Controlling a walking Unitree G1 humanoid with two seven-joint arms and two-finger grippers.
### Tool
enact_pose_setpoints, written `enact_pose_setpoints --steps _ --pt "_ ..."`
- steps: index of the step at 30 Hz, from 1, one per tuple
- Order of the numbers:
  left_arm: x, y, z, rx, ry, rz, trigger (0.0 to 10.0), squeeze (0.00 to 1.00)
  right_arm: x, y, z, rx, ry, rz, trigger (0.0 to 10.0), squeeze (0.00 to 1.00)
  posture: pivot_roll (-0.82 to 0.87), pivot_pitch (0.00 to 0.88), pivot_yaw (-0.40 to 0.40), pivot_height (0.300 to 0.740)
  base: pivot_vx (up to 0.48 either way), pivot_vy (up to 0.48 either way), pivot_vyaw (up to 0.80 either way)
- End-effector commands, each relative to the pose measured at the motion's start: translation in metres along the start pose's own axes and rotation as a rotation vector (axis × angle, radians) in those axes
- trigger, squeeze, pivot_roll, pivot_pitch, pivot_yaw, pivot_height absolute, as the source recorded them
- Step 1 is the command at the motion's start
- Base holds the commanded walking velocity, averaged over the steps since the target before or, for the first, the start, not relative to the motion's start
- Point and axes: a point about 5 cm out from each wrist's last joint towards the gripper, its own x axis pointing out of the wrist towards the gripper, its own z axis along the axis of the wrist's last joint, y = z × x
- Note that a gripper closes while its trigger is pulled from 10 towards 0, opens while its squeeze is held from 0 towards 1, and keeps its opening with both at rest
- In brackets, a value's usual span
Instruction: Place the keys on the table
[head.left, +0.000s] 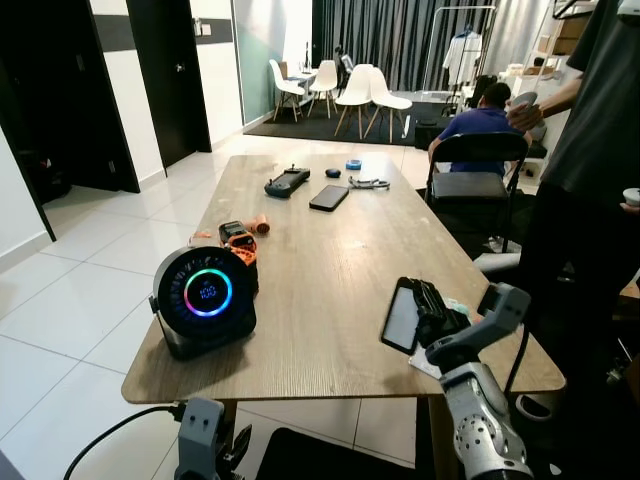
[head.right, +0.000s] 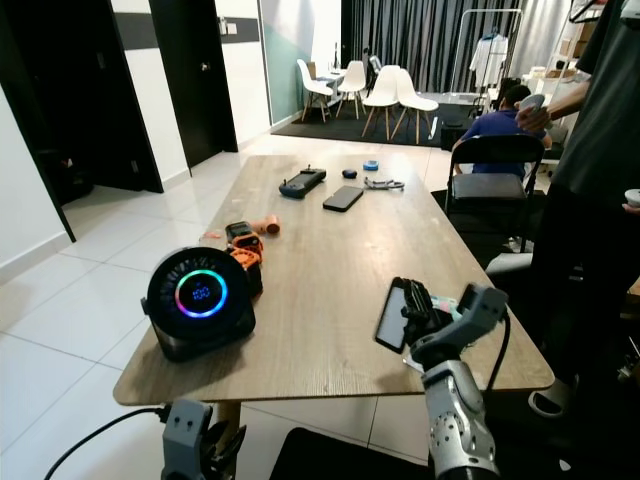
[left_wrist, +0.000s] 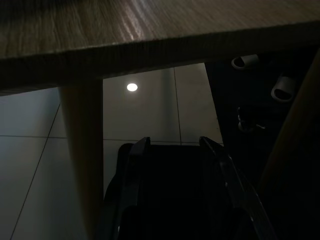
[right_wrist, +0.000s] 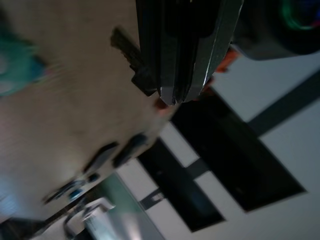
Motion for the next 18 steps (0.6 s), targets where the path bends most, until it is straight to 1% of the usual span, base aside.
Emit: enact_pose_setpoints --steps 1,2,3,4,5,6,8,9,12,13,14,15,17,18 --pt "-0.002 -0.003 -0.004 -0.007 0.017 -0.007 10.0 0.00 -0.002 0.003 0.003 0.060 -0.017 0.038 10.0 0.00 0.03 0.069 0.026 0.740 0.000 0.000 0.00" --pt "-0.002 -0.003 -0.004 -0.007 0.017 -0.008 10.0 0.00 -0.005 0.010 0.003 0.136 -0.016 0.100 10.0 0.00 0.03 0.071 0.026 0.740 0.000 0.000 0.00" --pt "-0.002 -0.003 -0.004 -0.006 0.018 -0.009 10.0 0.00 -0.008 0.015 0.002 0.191 -0.016 0.152 10.0 0.00 0.03 0.070 0.026 0.740 0.000 0.000 0.00" --pt "-0.002 -0.003 -0.004 -0.006 0.018 -0.009 10.0 0.00 -0.008 0.015 0.002 0.191 -0.016 0.152 10.0 0.00 0.03 0.070 0.026 0.740 0.000 0.000 0.00" --pt "-0.002 -0.004 -0.004 -0.007 0.018 -0.010 10.0 0.00 -0.011 0.021 0.002 0.257 -0.018 0.209 10.0 0.00 0.03 0.072 0.026 0.740 0.000 0.000 0.00" --pt "-0.002 -0.004 -0.004 -0.007 0.018 -0.010 10.0 0.00 -0.011 0.021 0.002 0.257 -0.018 0.209 10.0 0.00 0.03 0.072 0.026 0.740 0.000 0.000 0.00" --pt "-0.003 -0.004 -0.005 -0.006 0.019 -0.013 10.0 0.00 -0.018 0.029 0.002 0.369 -0.031 0.296 10.0 0.00 0.03 0.073 0.027 0.740 0.000 0.000 0.00" --pt "-0.003 -0.004 -0.005 -0.006 0.020 -0.014 10.0 0.00 -0.021 0.031 0.002 0.402 -0.036 0.321 10.0 0.00 0.03 0.073 0.027 0.740 0.000 0.000 0.00" --pt "-0.002 -0.005 -0.005 -0.006 0.021 -0.018 10.0 0.00 -0.026 0.033 0.006 0.516 -0.063 0.370 10.0 0.00 0.03 0.073 0.027 0.740 0.000 0.000 0.00" --pt "-0.002 -0.005 -0.005 -0.006 0.021 -0.018 10.0 0.00 -0.026 0.033 0.006 0.516 -0.063 0.370 10.0 0.00 0.03 0.073 0.027 0.740 0.000 0.000 0.00" --pt "-0.002 -0.006 -0.005 -0.006 0.021 -0.020 10.0 0.00 -0.030 0.031 0.012 0.602 -0.105 0.385 10.0 0.00 0.03 0.073 0.028 0.740 0.000 0.000 0.00" --pt "-0.002 -0.006 -0.005 -0.006 0.021 -0.020 10.0 0.00 -0.030 0.031 0.012 0.602 -0.105 0.385 10.0 0.00 0.03 0.073 0.028 0.740 0.000 0.000 0.00" --pt "-0.002 -0.006 -0.005 -0.005 0.022 -0.022 10.0 0.00 -0.033 0.027 0.019 0.683 -0.151 0.398 10.0 0.00 0.03 0.073 0.028 0.740 0.000 0.000 0.00" --pt "-0.002 -0.006 -0.005 -0.005 0.022 -0.022 10.0 0.00 -0.033 0.027 0.019 0.683 -0.151 0.398 10.0 0.00 0.03 0.073 0.028 0.740 0.000 0.000 0.00"
